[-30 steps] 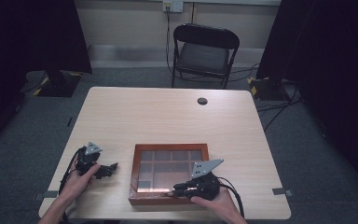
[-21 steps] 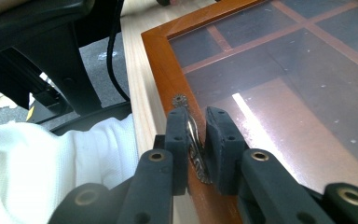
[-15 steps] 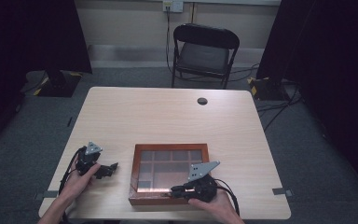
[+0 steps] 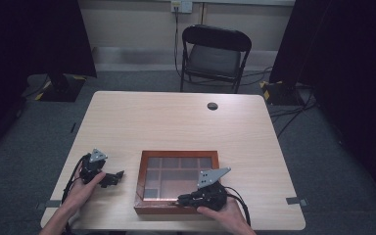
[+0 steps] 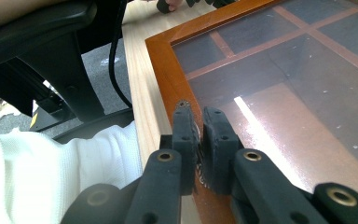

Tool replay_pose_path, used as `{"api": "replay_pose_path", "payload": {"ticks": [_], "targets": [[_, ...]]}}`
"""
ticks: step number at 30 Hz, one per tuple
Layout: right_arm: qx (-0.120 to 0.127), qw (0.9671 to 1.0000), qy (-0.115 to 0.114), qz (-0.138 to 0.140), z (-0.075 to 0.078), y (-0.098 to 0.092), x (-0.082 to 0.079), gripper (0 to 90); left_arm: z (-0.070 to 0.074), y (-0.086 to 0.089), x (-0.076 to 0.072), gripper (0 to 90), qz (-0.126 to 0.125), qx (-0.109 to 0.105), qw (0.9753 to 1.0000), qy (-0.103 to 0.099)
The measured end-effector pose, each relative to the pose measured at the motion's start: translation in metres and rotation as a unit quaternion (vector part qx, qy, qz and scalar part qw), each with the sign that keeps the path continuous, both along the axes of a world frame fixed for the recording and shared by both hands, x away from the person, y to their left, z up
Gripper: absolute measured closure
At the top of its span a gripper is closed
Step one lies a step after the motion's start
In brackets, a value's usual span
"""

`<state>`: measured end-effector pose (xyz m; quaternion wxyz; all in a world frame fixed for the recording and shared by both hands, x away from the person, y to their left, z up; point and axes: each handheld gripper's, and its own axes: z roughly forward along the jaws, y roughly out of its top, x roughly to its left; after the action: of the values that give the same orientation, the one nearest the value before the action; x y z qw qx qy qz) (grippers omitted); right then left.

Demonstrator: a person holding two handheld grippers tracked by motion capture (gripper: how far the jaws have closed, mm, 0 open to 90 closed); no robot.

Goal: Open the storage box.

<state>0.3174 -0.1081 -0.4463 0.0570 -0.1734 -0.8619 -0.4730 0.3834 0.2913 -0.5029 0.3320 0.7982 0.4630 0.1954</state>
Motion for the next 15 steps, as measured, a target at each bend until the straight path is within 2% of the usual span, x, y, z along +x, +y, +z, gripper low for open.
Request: {"api": "replay_pose_path", "payload": {"ticks": [6, 9, 10, 12, 13, 14, 15], "targets": [[0.008, 0.9999, 0.005, -0.004, 0.0045, -0.0023, 0.0006, 84.4, 0.0006, -0.0004, -0.0002, 0.7, -0.002, 0.002, 1.0, 0.0], [0.008, 0.9999, 0.012, -0.004, 0.007, -0.0019, 0.002, 84.4, 0.0022, -0.0017, -0.0008, 5.9, -0.006, 0.001, 1.0, 0.001], [-0.003, 0.9999, 0.011, 0.0, 0.0081, 0.0002, 0.0025, 84.4, 0.0037, -0.0029, -0.0019, 8.7, -0.012, -0.003, 0.9999, 0.001], [-0.007, 0.9999, 0.013, 0.0, 0.0086, 0.0009, 0.0031, 84.4, 0.0049, -0.0036, -0.0028, 17.6, -0.014, -0.004, 0.9999, 0.001], [-0.007, 0.9999, 0.013, 0.0, 0.0086, 0.0009, 0.0031, 84.4, 0.0056, -0.0049, -0.0035, 17.6, -0.02, -0.005, 0.9998, 0.002], [-0.005, 0.9999, 0.015, 0.001, 0.01, 0.0006, 0.004, 84.4, 0.0068, -0.0076, -0.0054, 15.6, -0.039, 0.0, 0.9992, 0.002], [-0.005, 0.9999, 0.015, 0.001, 0.01, 0.0006, 0.004, 84.4, 0.0068, -0.0076, -0.0054, 16.2, -0.039, 0.0, 0.9992, 0.002]]}}
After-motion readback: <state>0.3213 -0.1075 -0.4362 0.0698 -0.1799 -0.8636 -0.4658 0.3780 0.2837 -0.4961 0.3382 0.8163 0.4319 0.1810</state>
